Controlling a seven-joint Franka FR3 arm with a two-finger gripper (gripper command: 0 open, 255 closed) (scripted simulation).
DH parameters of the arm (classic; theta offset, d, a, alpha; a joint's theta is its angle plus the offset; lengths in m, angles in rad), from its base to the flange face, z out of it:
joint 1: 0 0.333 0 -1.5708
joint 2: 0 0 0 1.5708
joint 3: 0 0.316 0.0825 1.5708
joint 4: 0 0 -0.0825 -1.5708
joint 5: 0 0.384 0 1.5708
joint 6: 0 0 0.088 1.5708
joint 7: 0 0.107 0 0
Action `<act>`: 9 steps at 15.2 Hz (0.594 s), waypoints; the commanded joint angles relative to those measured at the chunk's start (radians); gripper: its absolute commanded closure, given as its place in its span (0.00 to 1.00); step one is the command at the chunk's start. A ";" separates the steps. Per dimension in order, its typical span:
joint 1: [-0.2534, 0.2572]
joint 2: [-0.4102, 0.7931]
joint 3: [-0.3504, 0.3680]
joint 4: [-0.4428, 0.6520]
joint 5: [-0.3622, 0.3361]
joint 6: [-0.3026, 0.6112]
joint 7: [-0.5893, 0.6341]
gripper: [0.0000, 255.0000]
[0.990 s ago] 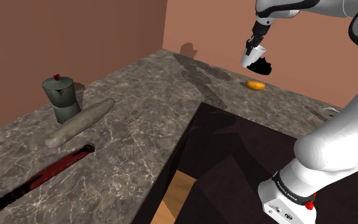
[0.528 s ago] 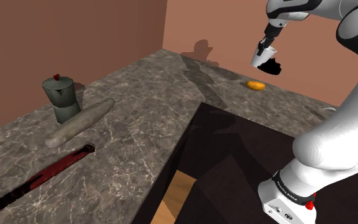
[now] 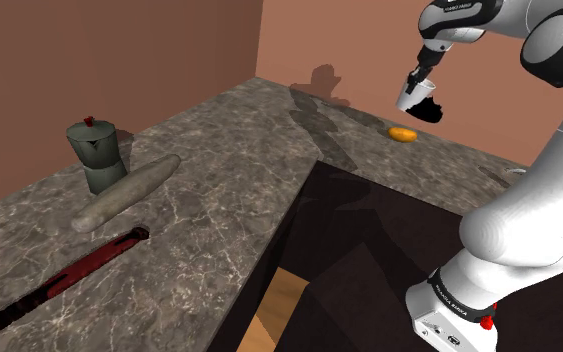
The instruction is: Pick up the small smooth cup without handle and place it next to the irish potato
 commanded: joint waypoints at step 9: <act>0.000 0.015 0.000 -0.113 -0.001 0.130 0.006 1.00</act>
